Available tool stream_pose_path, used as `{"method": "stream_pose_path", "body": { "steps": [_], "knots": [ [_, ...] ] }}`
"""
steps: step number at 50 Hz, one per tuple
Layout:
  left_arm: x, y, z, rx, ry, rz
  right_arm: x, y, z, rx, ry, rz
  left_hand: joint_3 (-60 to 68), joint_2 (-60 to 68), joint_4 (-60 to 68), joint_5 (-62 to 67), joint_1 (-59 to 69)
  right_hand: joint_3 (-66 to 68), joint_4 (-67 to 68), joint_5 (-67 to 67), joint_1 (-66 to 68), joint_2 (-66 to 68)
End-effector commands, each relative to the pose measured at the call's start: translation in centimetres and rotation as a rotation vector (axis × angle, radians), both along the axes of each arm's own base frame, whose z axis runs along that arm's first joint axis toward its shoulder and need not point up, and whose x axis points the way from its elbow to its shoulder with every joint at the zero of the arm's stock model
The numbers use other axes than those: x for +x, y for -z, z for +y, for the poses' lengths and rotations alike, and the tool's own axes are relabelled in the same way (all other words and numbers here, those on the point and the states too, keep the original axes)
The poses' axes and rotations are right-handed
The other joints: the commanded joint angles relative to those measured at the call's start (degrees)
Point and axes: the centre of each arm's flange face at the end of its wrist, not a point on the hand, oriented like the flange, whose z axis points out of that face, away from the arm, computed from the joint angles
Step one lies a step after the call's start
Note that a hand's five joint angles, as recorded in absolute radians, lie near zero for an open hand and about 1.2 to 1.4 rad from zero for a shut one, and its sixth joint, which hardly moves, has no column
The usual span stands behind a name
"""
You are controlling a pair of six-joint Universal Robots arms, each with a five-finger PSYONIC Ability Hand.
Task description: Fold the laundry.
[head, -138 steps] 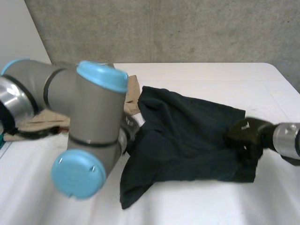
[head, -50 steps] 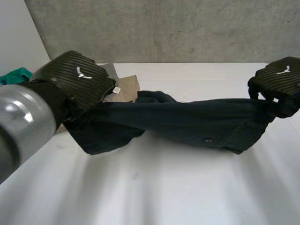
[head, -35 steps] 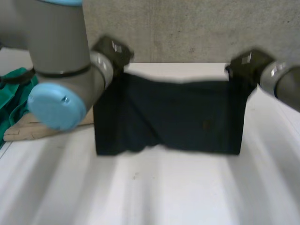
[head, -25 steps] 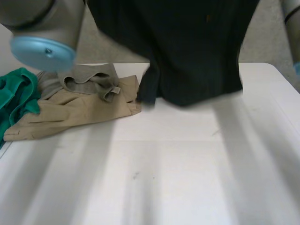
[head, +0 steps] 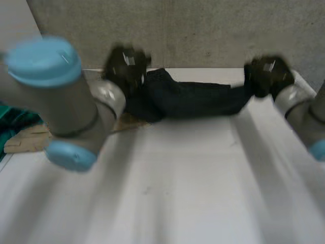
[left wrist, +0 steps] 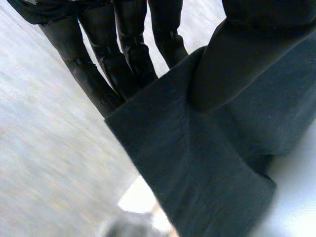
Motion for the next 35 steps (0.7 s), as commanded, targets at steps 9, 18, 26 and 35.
{"method": "stream_pose_path", "body": {
  "steps": [9, 18, 26, 35],
  "knots": [
    [2.6, 3.9, 7.6, 0.290, 0.011, -0.182, -2.7, 4.3, 7.8, 0.366, -0.087, 0.266, 11.9, 11.4, 11.3, 11.7, 15.0, 11.8, 11.5, 11.4, 17.0, 13.3],
    [5.2, 4.1, 15.3, 0.524, 0.072, -0.428, -5.4, 1.2, 13.5, 0.638, -0.185, 0.512, 11.9, 11.4, 11.3, 11.7, 15.0, 11.8, 11.5, 11.4, 17.0, 13.3],
    [6.3, 5.5, 18.4, 0.668, 0.097, -0.565, -6.1, 1.6, 16.0, 0.726, -0.345, 0.659, 11.9, 11.4, 11.3, 11.7, 15.0, 11.8, 11.5, 11.4, 17.0, 13.3],
    [4.1, 4.0, 14.7, 0.546, 0.085, -0.452, -5.7, 3.0, 14.6, 0.701, -0.281, 0.581, -58.1, -58.6, -58.7, -58.3, -55.0, 11.8, 11.5, 11.4, 17.0, 13.3]
  ]
}}
